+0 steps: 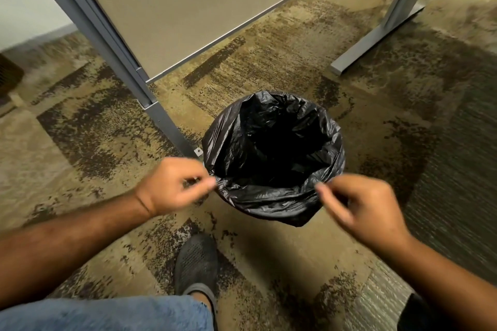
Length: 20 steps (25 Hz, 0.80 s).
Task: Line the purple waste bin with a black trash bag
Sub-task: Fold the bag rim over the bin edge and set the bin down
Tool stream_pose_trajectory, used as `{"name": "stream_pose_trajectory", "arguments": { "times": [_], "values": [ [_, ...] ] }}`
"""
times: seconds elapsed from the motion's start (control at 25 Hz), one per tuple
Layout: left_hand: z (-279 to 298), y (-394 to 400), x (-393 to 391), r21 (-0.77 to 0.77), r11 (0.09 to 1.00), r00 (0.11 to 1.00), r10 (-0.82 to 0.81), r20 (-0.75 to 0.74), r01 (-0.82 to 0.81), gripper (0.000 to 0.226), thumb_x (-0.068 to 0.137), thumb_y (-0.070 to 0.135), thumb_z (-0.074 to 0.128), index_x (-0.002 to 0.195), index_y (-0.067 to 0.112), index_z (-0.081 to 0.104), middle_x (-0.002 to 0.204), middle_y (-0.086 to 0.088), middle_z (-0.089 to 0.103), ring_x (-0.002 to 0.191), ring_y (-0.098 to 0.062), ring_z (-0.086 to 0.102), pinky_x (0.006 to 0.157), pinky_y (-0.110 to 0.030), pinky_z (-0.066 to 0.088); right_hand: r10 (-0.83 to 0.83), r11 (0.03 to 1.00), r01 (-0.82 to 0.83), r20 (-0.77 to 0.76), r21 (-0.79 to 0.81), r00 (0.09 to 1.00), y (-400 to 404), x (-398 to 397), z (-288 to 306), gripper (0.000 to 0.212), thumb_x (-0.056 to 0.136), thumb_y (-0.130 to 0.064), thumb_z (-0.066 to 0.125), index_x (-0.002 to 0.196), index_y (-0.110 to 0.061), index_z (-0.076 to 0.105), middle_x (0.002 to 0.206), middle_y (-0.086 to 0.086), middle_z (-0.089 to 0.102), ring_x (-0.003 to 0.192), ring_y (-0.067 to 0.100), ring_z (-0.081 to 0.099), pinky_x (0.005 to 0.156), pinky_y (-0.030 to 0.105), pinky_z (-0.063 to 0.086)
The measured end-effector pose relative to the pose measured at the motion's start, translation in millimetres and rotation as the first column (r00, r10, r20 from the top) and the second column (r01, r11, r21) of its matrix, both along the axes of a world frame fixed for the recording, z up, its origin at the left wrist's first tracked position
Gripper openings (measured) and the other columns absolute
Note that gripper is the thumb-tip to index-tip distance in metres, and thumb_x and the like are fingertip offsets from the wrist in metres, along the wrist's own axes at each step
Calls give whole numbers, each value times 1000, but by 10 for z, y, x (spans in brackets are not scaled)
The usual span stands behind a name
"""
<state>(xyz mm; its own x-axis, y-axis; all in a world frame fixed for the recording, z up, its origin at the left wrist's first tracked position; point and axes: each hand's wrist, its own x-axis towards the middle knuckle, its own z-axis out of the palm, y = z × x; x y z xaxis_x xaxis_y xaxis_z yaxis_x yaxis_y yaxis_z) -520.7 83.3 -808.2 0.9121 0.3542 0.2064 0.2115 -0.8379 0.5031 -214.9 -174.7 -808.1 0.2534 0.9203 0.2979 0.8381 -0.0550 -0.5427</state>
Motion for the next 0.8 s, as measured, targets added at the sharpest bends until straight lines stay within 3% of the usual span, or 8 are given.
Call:
{"name": "stream_pose_trajectory", "arguments": {
  "times": [0.04, 0.12, 0.24, 0.36, 0.48, 0.56, 0.68, 0.8],
  "values": [
    [30, 70, 81, -119, 970, 975, 220, 40, -214, 36, 104, 50, 58, 87, 22, 75, 77, 5, 74, 66, -4, 68, 58, -26, 60, -191, 982, 190, -154, -22, 969, 93, 141, 30, 23, 104, -39, 64, 85, -27, 71, 75, -12, 67, 68, 9, 65, 61, 33, 54],
    [59, 289, 271, -370, 782, 858, 503, -103, -502, 21, 104, 42, 63, 94, 26, 71, 88, 2, 74, 76, -6, 70, 64, -27, 63, -500, 866, 417, -433, -276, 750, 325, 417, 29, 15, 100, -35, 70, 107, -22, 74, 95, -1, 76, 86, 19, 73, 76, 45, 64],
    [-130, 505, 475, -601, 518, 784, 508, -356, -609, 11, 105, 25, 67, 109, 16, 73, 106, -6, 74, 95, -22, 70, 82, -45, 65, -595, 803, 302, -671, -514, 442, 567, 546, -53, 24, 103, -28, 69, 115, -9, 76, 105, 24, 79, 80, 21, 74, 81, 50, 64],
    [-311, 554, 488, -709, 416, 763, 588, -267, -569, 13, 102, 22, 72, 94, 13, 78, 87, -12, 71, 78, -23, 67, 65, -32, 66, -562, 822, 342, -745, -455, 359, 594, 471, -126, 20, 103, -24, 69, 96, -10, 80, 97, 20, 82, 65, 12, 76, 61, 30, 62],
    [-516, 613, 438, -802, 307, 708, 680, -192, -512, 33, 104, 21, 69, 72, 23, 75, 68, 2, 71, 59, -10, 63, 49, -20, 57, -524, 822, 410, -808, -396, 269, 536, 397, -223, 30, 104, -29, 67, 92, -5, 81, 90, 12, 84, 75, 17, 78, 64, 27, 62],
    [-695, 569, 484, -798, 282, 693, 687, -220, -533, 29, 105, 21, 66, 78, 22, 78, 71, 4, 77, 61, -12, 68, 51, -23, 57, -501, 812, 472, -825, -344, 261, 507, 314, -311, 43, 105, -33, 64, 92, 5, 77, 87, 20, 81, 76, 22, 72, 68, 35, 61],
    [-957, 400, 615, -819, 232, 704, 659, -265, -525, 28, 105, 20, 56, 93, 16, 81, 87, -2, 83, 73, -9, 79, 59, -25, 62, -502, 792, 552, -794, -261, 344, 499, 200, -415, 56, 106, -38, 60, 87, 14, 64, 70, 22, 57, 69, 21, 52, 65, 39, 44],
    [-1091, 446, 737, -876, 86, 689, 656, -308, -474, 36, 110, 21, 45, 104, 16, 80, 99, -4, 85, 88, -17, 81, 74, -33, 65, -442, 747, 614, -880, -255, 172, 551, 216, -500, 45, 107, -28, 60, 93, 15, 67, 80, 30, 64, 75, 23, 61, 68, 39, 54]
  ]
}}
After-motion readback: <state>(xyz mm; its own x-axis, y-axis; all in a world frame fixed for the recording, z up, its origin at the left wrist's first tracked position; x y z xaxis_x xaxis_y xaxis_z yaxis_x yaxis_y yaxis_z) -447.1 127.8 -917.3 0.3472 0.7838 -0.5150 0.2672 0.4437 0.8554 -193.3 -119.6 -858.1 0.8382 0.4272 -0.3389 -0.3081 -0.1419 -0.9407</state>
